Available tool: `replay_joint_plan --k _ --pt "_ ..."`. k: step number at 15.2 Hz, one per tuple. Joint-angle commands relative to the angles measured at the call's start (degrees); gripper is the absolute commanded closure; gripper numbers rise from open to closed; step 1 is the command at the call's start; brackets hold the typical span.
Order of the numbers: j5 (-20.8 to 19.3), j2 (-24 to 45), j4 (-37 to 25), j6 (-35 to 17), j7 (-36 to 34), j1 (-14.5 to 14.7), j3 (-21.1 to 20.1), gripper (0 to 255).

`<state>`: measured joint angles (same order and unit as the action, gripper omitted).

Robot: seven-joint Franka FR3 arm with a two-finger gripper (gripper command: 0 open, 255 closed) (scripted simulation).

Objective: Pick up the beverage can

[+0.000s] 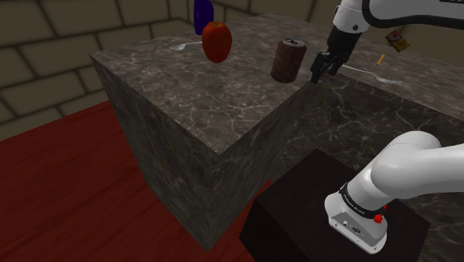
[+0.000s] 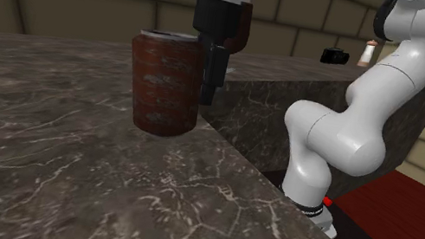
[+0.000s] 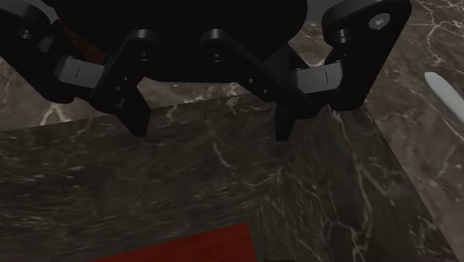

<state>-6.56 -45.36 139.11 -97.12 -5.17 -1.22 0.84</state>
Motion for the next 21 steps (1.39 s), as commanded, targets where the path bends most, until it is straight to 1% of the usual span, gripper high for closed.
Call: replay_joint_plan --k 1,8,14,15,21 --pt "0.0 0.0 0.0 0.0 0.0 0.0 0.0 0" --pt "7.0 13.3 -19.9 14.1 0.3 3.7 -1.7 0" --pt "12.7 26.6 -40.3 27.1 -0.2 6.0 -2.5 0" --pt "12.9 27.0 -41.0 27.6 -0.3 6.0 -2.5 0" --pt "12.8 25.0 -34.3 22.8 0.2 6.0 -2.6 0"
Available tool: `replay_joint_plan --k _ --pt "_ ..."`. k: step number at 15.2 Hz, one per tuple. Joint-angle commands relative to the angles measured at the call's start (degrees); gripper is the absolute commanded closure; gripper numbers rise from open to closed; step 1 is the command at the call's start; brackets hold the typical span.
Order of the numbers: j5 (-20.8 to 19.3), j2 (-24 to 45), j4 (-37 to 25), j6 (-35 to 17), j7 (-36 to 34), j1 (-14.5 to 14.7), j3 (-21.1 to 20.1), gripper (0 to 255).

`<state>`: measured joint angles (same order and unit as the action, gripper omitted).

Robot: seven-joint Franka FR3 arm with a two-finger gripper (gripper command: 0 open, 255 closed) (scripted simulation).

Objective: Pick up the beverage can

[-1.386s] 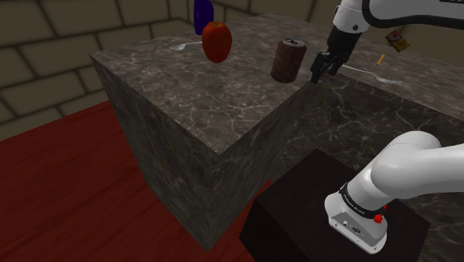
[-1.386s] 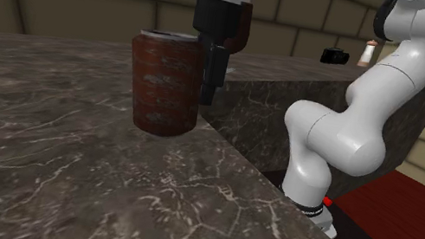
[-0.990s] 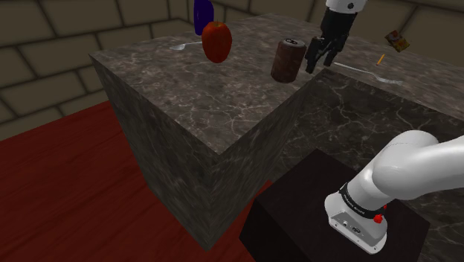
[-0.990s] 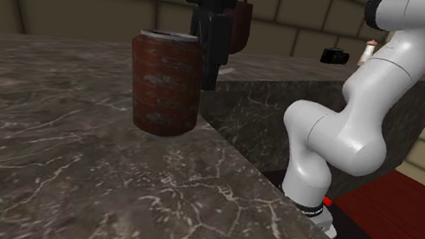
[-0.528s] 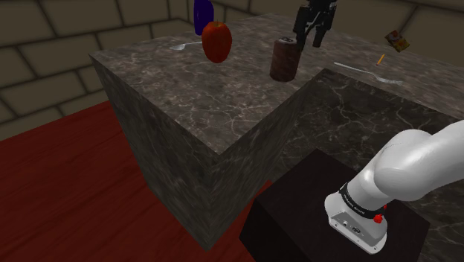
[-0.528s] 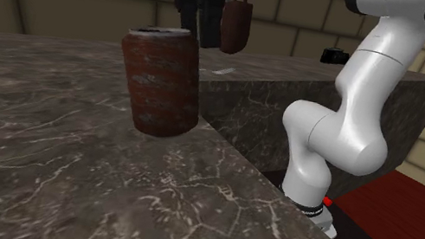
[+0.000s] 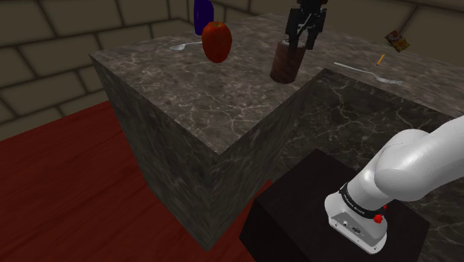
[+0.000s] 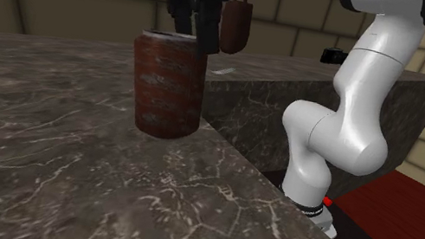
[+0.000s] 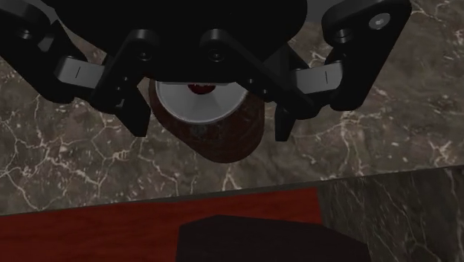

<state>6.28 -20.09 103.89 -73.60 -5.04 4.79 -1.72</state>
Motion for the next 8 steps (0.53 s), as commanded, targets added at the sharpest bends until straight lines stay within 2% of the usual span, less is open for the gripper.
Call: replay_joint_plan --k 1,3,4,8 --pt "0.0 -0.7 2.6 -1.9 0.2 0.0 0.0 0" --pt "0.0 -0.7 2.6 -1.9 0.2 0.0 0.0 0" --pt "0.0 -0.7 2.6 -1.9 0.2 0.0 0.0 255" --pt "0.0 -0.6 2.5 -1.9 0.2 0.0 0.0 255"
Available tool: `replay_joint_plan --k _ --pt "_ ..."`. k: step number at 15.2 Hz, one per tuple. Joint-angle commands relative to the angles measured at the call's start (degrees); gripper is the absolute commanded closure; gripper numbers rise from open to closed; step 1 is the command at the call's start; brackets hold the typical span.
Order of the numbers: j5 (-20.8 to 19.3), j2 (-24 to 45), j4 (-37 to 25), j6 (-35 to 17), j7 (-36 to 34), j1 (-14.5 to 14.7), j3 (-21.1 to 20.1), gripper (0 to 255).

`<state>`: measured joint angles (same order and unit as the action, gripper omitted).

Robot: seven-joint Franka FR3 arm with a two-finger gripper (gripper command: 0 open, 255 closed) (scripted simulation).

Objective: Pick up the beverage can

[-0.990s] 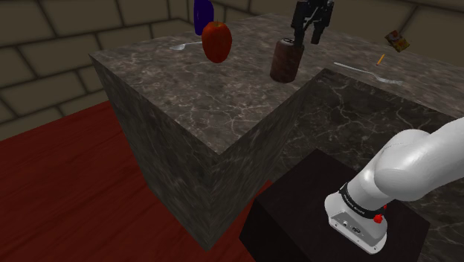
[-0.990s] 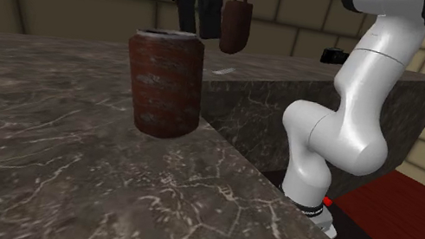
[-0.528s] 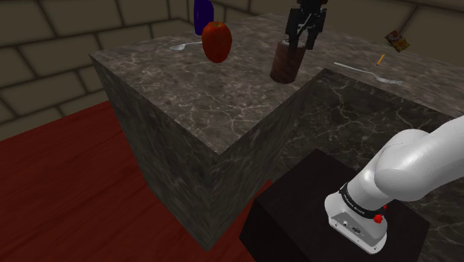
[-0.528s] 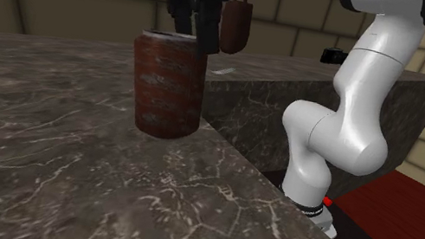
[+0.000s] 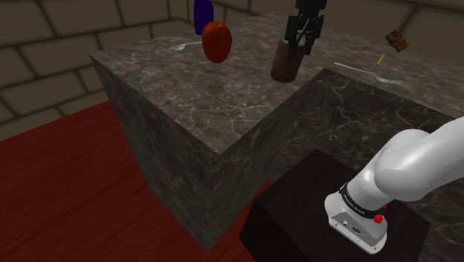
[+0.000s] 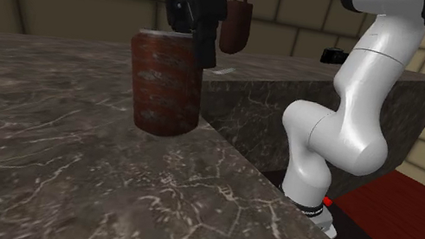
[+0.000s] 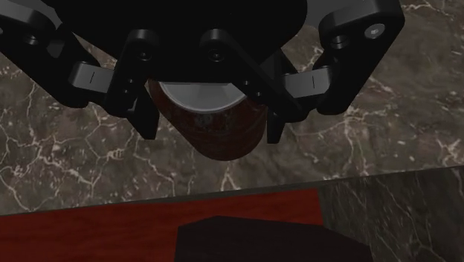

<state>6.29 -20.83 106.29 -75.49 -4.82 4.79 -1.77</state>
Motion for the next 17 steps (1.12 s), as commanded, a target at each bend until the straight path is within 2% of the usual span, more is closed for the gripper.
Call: replay_joint_plan --k 1,5,17 --pt "0.0 0.1 0.2 0.0 0.0 0.0 0.0 255" --pt "0.0 0.1 0.2 0.0 0.0 0.0 0.0 255" --pt "0.1 4.3 -13.7 9.6 -1.0 0.0 0.2 255"
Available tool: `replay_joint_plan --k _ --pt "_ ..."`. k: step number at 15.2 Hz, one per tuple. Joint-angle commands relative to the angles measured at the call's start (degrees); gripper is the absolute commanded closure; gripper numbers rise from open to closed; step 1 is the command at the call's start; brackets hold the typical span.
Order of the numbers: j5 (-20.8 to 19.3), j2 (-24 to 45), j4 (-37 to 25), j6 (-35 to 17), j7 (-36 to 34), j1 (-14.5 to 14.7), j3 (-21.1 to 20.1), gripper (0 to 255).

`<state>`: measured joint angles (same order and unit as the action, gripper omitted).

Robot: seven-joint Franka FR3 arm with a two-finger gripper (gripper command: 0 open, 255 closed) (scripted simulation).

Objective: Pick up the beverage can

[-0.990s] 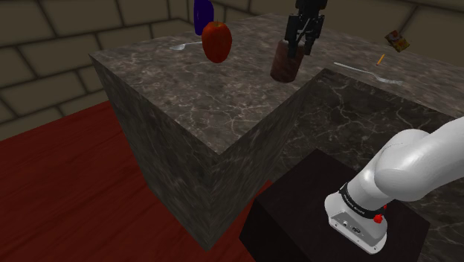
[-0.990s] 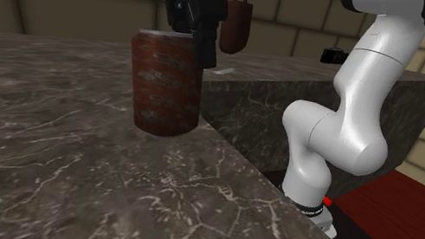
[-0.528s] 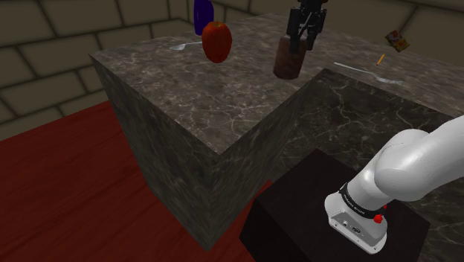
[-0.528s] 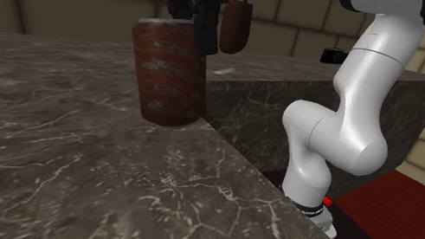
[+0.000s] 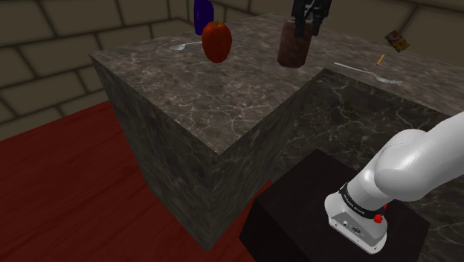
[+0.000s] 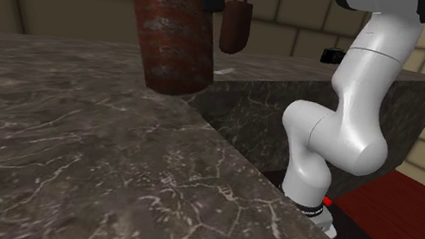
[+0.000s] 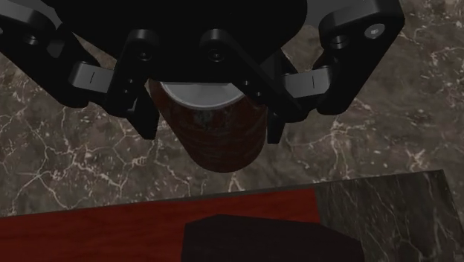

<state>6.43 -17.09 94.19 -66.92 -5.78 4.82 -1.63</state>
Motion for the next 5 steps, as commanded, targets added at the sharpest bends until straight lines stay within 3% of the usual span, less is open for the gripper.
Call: replay_joint_plan --k 1,5 --pt "0.0 1.0 -2.9 1.9 -0.1 0.0 0.1 255" --pt "0.1 2.0 -5.8 3.7 -0.3 0.0 0.1 255"
